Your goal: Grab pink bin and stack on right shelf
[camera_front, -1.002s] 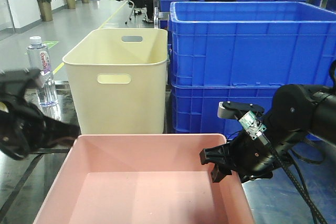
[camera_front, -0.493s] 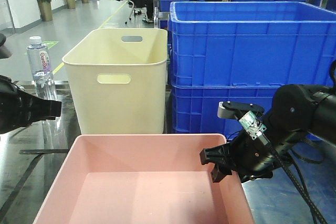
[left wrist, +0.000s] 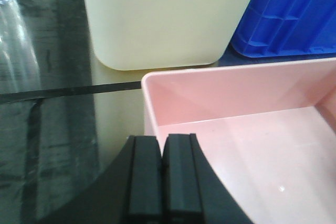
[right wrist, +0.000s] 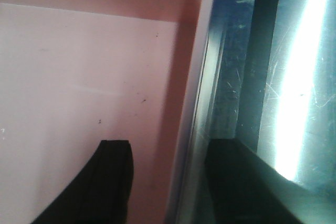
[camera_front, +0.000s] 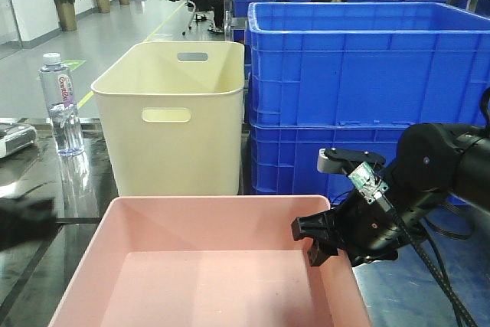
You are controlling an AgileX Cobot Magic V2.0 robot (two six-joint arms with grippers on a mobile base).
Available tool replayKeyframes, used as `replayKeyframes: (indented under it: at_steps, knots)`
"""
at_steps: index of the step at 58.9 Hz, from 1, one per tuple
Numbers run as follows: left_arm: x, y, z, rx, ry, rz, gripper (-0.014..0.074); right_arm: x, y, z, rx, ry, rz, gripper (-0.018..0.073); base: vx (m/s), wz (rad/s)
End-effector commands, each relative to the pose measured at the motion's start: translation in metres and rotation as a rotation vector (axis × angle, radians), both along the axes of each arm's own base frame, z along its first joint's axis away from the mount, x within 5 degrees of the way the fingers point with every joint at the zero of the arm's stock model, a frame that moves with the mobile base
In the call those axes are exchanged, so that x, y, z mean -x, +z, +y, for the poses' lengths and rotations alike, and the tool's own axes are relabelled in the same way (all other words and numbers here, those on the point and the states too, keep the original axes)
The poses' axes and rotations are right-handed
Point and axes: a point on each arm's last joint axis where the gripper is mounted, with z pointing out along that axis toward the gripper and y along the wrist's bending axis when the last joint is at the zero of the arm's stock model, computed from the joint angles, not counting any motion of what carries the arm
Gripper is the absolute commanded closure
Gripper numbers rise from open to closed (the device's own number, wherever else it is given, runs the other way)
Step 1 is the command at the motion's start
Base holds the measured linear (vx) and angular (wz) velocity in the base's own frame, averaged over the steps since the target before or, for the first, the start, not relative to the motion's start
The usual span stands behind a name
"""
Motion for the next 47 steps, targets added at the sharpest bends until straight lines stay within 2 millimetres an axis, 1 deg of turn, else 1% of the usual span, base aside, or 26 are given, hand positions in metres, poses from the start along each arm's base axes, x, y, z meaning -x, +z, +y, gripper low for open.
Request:
replayKeyframes:
  at_steps: [1,4,5,6,7,8,9,10,11,14,22,28,32,39,47]
  knots:
    - [0.03,0.001,0.012,-0.001,0.027,-0.22,0.0604,0.001,0.028,-0.004,-0.029,-0.002,-0.117,0.0155,0.0,0.0]
    - [0.048,-0.013,0.017,-0.047,0.023,-0.25,0.0604,0.002,0.028,-0.004,-0.028,-0.002,-0.113,0.0155,0.0,0.0]
    - [0.053,-0.022,0.019,-0.06,0.021,-0.244,0.0604,0.002,0.028,-0.004,-0.028,-0.002,-0.113,0.0155,0.0,0.0]
    - [0.061,-0.024,0.021,-0.068,0.022,-0.268,0.0604,0.002,0.028,-0.004,-0.028,-0.002,-0.113,0.0155,0.0,0.0]
    - [0.066,-0.033,0.023,-0.076,0.026,-0.261,0.0604,0.002,0.028,-0.004,-0.028,-0.002,-0.114,0.0155,0.0,0.0]
    - [0.073,-0.035,0.026,-0.072,0.032,-0.281,0.0604,0.002,0.028,-0.004,-0.028,-0.002,-0.114,0.0155,0.0,0.0]
    - [0.078,-0.044,0.028,-0.066,0.043,-0.272,0.0604,0.002,0.028,-0.004,-0.028,-0.002,-0.114,0.0155,0.0,0.0]
    - [0.085,-0.047,0.03,-0.055,0.053,-0.288,0.0604,0.002,0.028,-0.004,-0.028,-0.002,-0.114,0.0155,0.0,0.0]
    - [0.089,-0.055,0.033,-0.047,0.068,-0.279,0.0604,0.002,0.028,-0.004,-0.028,-0.002,-0.114,0.0155,0.0,0.0]
    - [0.106,-0.069,0.039,-0.014,0.109,-0.298,0.0604,0.002,0.028,-0.004,-0.028,-0.002,-0.114,0.0155,0.0,0.0]
    - [0.137,-0.108,0.051,0.064,0.218,-0.342,0.0604,0.002,0.028,-0.004,-0.029,-0.002,-0.115,0.0155,0.0,0.0]
    - [0.151,-0.131,0.055,0.078,0.263,-0.397,0.0604,0.002,0.028,-0.004,-0.029,-0.002,-0.115,0.0155,0.0,0.0]
    - [0.156,-0.146,0.056,0.079,0.278,-0.425,0.0604,0.002,0.028,-0.004,-0.029,-0.002,-0.115,0.0155,0.0,0.0]
    - [0.153,-0.166,0.056,0.077,0.283,-0.401,0.0604,0.002,0.028,-0.004,-0.031,-0.002,-0.112,0.0155,0.0,0.0]
    - [0.153,-0.169,0.056,0.07,0.283,-0.36,0.0604,0.001,0.028,-0.004,-0.03,-0.003,-0.117,0.0155,0.0,0.0]
